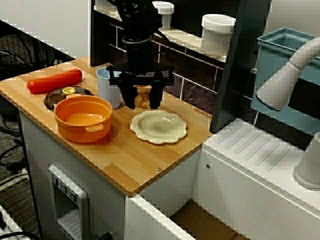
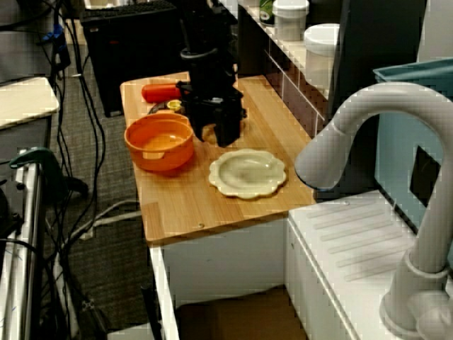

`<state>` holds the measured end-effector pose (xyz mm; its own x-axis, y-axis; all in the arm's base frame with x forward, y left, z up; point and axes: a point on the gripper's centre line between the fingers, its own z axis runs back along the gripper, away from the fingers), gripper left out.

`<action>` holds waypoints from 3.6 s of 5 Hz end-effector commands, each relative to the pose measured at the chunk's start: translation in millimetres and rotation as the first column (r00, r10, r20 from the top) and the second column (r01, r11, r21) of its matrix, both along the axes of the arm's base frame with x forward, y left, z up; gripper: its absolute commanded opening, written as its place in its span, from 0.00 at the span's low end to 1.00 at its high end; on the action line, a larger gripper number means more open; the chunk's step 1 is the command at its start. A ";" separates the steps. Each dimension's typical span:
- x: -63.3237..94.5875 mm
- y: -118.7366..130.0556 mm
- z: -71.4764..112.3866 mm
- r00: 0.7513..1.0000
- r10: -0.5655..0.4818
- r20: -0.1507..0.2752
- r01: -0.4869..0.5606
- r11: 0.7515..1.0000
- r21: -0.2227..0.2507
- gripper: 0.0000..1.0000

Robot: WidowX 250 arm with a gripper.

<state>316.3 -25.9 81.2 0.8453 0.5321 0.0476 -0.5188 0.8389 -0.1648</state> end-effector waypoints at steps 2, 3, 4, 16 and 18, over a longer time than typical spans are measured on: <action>-65.1 32.1 31.4 0.992 -0.102 0.073 0.102 0.995 -0.004 0.00; -88.8 42.1 27.7 0.989 -0.127 0.079 0.127 0.992 0.005 0.00; -99.9 52.6 20.8 0.988 -0.125 0.089 0.125 0.992 0.015 0.00; -57.1 122.1 13.9 0.989 0.015 0.147 -0.021 0.999 0.034 1.00; -54.5 129.5 6.1 0.985 0.021 0.170 -0.035 0.996 0.081 1.00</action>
<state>257.9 97.3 82.3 0.8117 0.5448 0.2107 -0.5147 0.8376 -0.1827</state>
